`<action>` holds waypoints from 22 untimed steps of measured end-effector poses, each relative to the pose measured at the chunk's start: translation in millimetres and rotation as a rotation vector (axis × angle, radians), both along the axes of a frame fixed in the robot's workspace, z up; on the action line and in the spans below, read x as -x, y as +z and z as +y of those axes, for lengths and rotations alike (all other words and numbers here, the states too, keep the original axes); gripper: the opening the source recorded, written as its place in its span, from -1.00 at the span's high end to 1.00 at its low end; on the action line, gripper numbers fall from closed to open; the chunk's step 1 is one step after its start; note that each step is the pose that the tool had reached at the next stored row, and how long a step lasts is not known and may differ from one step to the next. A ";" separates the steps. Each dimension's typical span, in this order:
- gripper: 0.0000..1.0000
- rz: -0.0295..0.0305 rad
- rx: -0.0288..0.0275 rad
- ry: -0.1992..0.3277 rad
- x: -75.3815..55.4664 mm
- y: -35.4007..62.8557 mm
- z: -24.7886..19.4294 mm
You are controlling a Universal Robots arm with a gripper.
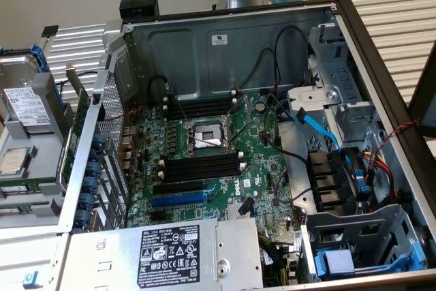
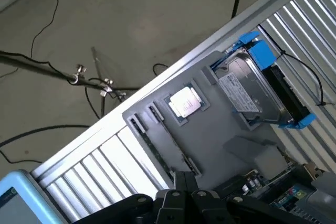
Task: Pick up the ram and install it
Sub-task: 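Pick up the ram and move it above insertion slot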
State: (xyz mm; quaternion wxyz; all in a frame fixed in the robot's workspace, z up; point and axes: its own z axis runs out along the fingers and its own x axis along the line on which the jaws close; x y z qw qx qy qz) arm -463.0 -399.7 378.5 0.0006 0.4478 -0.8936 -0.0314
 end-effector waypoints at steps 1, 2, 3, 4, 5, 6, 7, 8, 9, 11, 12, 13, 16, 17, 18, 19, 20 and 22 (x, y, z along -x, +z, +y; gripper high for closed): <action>0.79 0.0000 0.0000 0.018 0.0 -0.1 0.0; 0.79 0.0002 0.0001 0.037 0.0 -0.2 0.0; 0.79 0.0004 0.0003 0.054 0.0 -0.2 0.0; 0.79 0.0006 0.0006 0.073 0.0 -0.1 0.0; 0.79 0.0006 0.0007 0.091 0.0 -0.2 0.0; 0.79 0.0007 0.0008 0.109 0.0 -0.2 0.0; 0.79 0.0008 0.0009 0.128 0.0 -0.2 -0.1; 0.79 0.0008 0.0011 0.147 -0.1 -0.2 -0.1; 0.79 0.0009 0.0011 0.165 0.0 -0.3 0.0; 0.79 0.0009 0.0013 0.201 0.0 -0.3 0.0; 0.79 0.0010 0.0014 0.219 0.0 -0.3 0.0; 0.79 0.0011 0.0015 0.236 0.0 -0.3 0.0; 0.79 0.0011 0.0017 0.292 0.0 -0.4 0.0; 0.79 0.0010 0.0018 0.311 0.0 -0.4 0.0; 0.79 0.0011 0.0018 0.328 0.0 -0.4 0.0; 0.79 0.0011 0.0018 0.347 0.0 -0.4 0.0; 0.79 0.0010 0.0018 0.365 0.0 -0.5 0.0; 0.79 0.0010 0.0019 0.400 0.0 -0.6 0.0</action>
